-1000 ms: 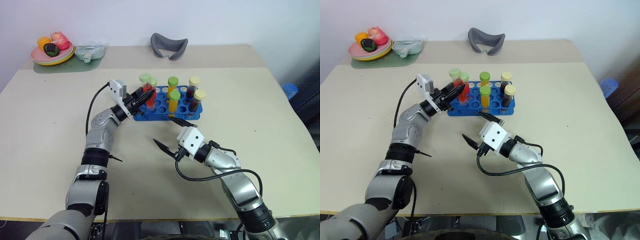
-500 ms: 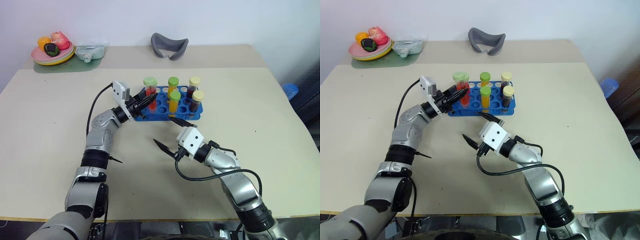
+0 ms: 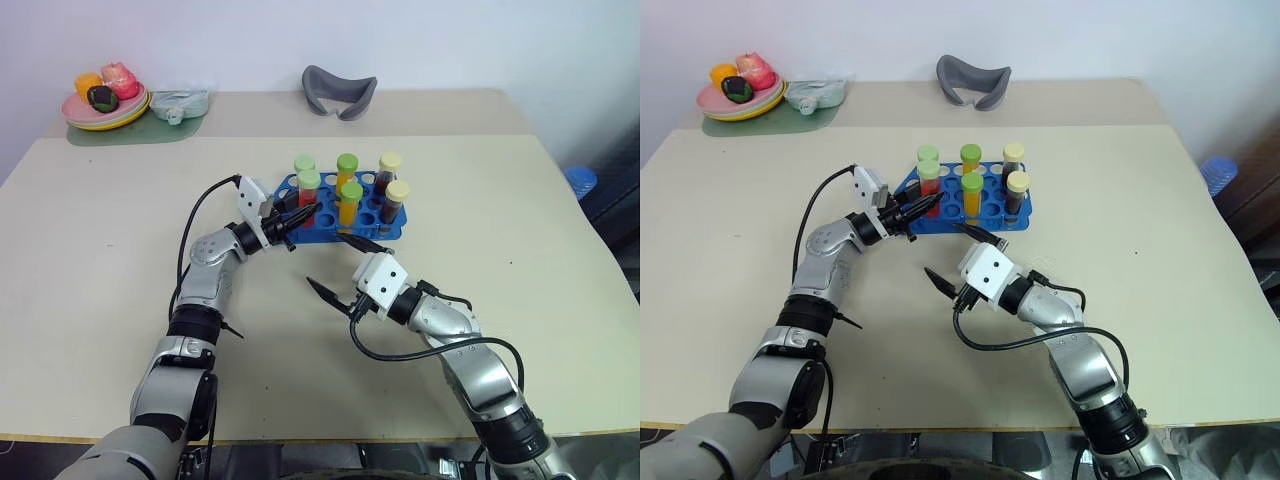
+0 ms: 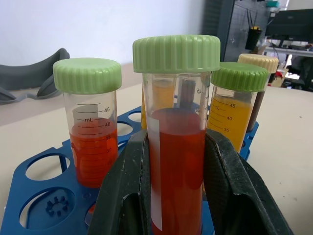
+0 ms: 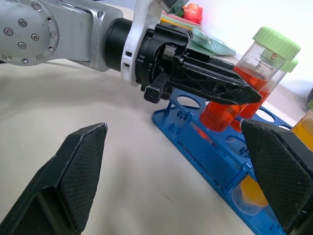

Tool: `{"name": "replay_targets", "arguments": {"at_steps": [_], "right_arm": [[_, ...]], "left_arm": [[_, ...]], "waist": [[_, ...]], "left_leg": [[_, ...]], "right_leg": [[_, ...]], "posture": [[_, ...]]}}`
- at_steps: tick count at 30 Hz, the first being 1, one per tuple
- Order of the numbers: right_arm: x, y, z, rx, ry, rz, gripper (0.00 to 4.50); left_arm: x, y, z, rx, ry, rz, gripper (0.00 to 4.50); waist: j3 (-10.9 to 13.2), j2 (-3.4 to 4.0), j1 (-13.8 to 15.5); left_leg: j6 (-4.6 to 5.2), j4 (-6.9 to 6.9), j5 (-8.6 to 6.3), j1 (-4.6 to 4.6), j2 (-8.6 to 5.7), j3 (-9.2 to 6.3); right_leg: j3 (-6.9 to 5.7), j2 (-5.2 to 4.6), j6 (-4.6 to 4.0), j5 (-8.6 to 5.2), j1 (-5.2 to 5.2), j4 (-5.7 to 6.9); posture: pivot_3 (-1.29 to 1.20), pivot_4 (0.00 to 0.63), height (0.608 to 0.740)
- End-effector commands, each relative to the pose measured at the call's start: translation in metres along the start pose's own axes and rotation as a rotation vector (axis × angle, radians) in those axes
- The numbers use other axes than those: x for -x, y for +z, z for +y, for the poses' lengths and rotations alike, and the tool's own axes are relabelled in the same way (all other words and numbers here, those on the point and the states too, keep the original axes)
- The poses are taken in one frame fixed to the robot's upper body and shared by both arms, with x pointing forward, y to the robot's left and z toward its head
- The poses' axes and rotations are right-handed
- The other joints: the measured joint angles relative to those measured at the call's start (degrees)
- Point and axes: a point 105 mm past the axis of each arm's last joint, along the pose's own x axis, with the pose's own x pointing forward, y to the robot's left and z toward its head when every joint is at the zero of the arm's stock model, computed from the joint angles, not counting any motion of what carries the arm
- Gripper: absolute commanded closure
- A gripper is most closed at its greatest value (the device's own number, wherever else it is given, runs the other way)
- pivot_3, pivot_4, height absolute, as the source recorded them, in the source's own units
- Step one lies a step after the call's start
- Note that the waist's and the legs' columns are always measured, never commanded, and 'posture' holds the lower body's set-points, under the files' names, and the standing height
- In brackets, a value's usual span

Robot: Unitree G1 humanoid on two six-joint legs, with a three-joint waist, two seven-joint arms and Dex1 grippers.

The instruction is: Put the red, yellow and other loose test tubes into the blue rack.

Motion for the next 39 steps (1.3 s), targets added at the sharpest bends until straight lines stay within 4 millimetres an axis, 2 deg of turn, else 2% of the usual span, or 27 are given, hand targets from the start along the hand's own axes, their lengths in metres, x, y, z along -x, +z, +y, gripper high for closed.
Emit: {"name": "replay_targets", "arguments": {"at_steps": [1,4,12,17,21,29,34,36,39], "right_arm": [[0.0,0.01,-0.004,0.018,-0.006,-0.045,0.0],[0.001,0.008,-0.007,0.007,-0.02,-0.04,0.0],[0.013,0.008,-0.018,-0.043,-0.084,-0.022,0.0],[0.026,0.002,-0.023,-0.059,-0.084,0.022,0.0],[0.042,0.0,-0.032,-0.055,-0.078,0.057,0.0],[0.088,-0.01,-0.063,-0.098,-0.082,0.162,0.0],[0.113,-0.018,-0.085,-0.107,-0.107,0.228,0.0],[0.122,-0.02,-0.089,-0.111,-0.1,0.261,0.0],[0.134,-0.028,-0.095,-0.125,-0.097,0.3,0.0]], "left_arm": [[-0.001,0.002,-0.001,0.003,0.003,-0.015,1.8],[0.0,0.006,0.0,0.003,0.003,-0.035,0.31],[0.018,0.028,0.01,0.019,0.048,-0.103,0.31],[0.046,0.048,0.015,0.01,0.08,-0.122,0.31],[0.08,0.061,0.025,-0.036,0.166,-0.094,0.31],[0.149,0.056,0.04,-0.104,0.334,0.067,0.31],[0.179,0.055,0.041,-0.119,0.397,0.149,0.31],[0.196,0.049,0.037,-0.133,0.396,0.213,0.31],[0.209,0.042,0.034,-0.13,0.405,0.255,0.31]], "waist": [[0.0,0.0,-0.01],[0.01,0.0,-0.07],[0.01,0.0,-0.13],[0.01,0.02,-0.07],[0.02,0.02,-0.13],[0.03,0.02,0.05],[0.05,0.02,-0.1],[0.06,0.03,-0.08],[0.07,0.02,0.01]], "left_leg": [[0.0,0.0,0.0,0.0,0.0,0.0],[0.0,0.0,0.0,0.0,0.0,0.0],[0.0,-0.04,0.0,-0.01,0.01,0.0],[0.0,-0.06,0.0,-0.01,0.01,0.0],[0.0,-0.07,0.0,-0.01,0.02,0.0],[0.02,-0.08,-0.02,0.0,0.02,0.01],[0.04,-0.12,-0.03,0.02,0.03,0.03],[0.04,-0.12,-0.03,0.03,0.03,0.05],[0.05,-0.15,-0.05,0.03,0.03,0.09]], "right_leg": [[0.0,0.0,0.0,0.0,0.0,0.0],[0.0,0.0,0.0,0.0,-0.01,0.0],[0.0,0.0,0.0,0.0,-0.04,0.0],[0.01,-0.01,0.0,0.0,-0.04,0.0],[0.01,-0.02,0.0,0.0,-0.03,0.0],[0.01,-0.03,-0.01,-0.01,-0.01,-0.03],[0.01,-0.03,-0.02,-0.01,-0.01,-0.05],[0.01,-0.03,-0.02,-0.01,-0.01,-0.05],[0.03,-0.05,-0.03,-0.02,-0.01,-0.09]], "posture": [[0.0,0.15,0.74],[0.0,0.15,0.74],[0.0,0.15,0.74],[0.0,0.15,0.74],[0.0,0.15,0.74],[0.0,0.15,0.74],[0.0,0.15,0.74],[0.0,0.15,0.74],[0.0,0.15,0.74]]}}
